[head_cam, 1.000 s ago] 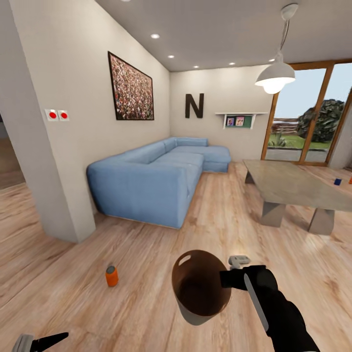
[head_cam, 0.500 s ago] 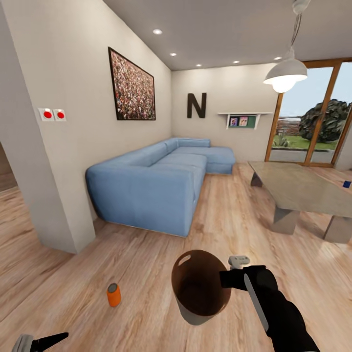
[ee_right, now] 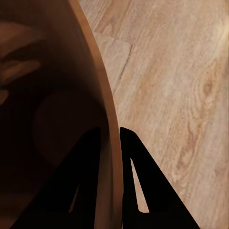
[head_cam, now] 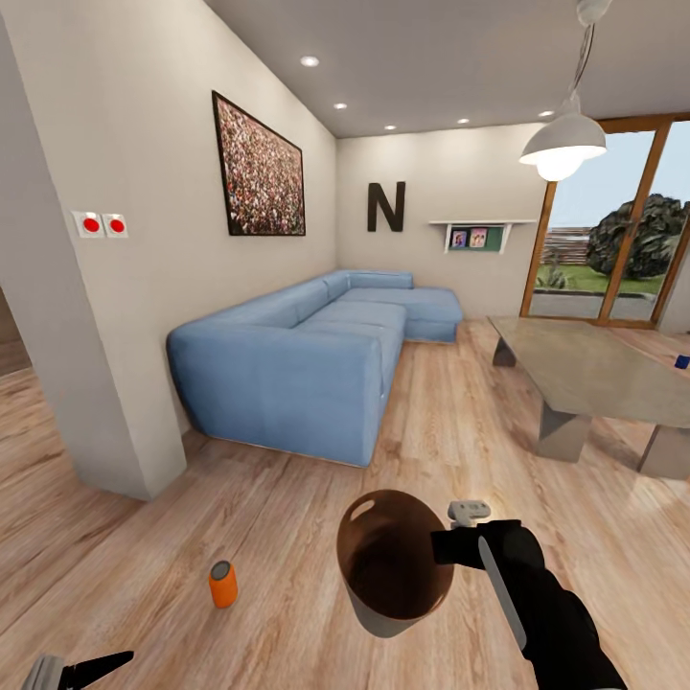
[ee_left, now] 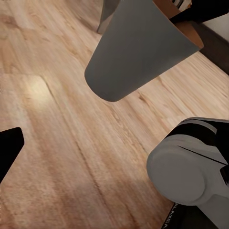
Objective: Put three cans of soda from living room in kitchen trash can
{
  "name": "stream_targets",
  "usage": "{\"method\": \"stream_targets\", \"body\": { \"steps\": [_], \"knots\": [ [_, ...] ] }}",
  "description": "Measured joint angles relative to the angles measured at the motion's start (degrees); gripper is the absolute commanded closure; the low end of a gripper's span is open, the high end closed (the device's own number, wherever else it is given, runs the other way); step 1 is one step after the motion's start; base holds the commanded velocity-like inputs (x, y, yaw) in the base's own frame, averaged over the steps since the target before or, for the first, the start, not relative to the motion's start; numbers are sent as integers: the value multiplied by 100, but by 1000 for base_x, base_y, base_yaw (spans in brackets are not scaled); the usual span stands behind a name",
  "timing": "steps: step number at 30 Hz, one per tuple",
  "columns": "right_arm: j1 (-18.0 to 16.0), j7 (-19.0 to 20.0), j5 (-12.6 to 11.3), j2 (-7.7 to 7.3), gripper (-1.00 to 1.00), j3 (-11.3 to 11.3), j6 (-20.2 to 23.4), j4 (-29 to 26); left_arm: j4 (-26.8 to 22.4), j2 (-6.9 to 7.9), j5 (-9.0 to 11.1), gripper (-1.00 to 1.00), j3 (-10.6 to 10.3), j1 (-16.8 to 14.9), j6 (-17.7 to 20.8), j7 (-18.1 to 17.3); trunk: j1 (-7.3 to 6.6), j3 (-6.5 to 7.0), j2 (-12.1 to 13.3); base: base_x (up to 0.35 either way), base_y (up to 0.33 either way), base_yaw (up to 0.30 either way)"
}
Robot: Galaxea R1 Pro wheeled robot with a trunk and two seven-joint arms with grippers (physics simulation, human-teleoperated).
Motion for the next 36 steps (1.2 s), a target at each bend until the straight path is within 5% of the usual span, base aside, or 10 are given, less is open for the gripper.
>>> {"method": "stream_targets", "body": {
  "steps": [22,23,26,27,30,33,34,36],
  "knots": [
    [1,0,-14,-4,100,-8,6,-2,3,-5,-6,-100,-18,0,-3,85,0,0,0,0,0,0],
    [-2,1,-43,-26,100,-18,11,-7,-62,-60,0,-100,-42,0,0,1031,0,0,0,0,0,0],
    [-3,0,36,-67,100,-34,11,-8,-244,-187,11,-100,-64,0,8,2431,0,0,0,0,0,0],
    [-4,-1,49,-83,100,-40,12,-11,-400,-334,8,-100,-113,0,15,3242,0,0,0,0,0,0],
    [-4,0,3,-121,100,-45,17,-19,-594,-667,-6,-100,-340,0,22,4613,0,0,0,0,0,0],
    [-5,0,-6,-172,100,-50,19,-30,-667,-980,-50,-100,-840,-15,21,6043,0,0,0,0,0,0],
    [-5,1,-16,-211,100,-55,20,-35,-651,-1111,-93,-100,-1277,-56,18,6887,0,0,0,0,0,0],
    [-5,0,49,-262,100,-60,16,-38,-586,-1202,-127,-100,-1748,-144,17,7569,0,0,0,0,0,0]
  ]
}}
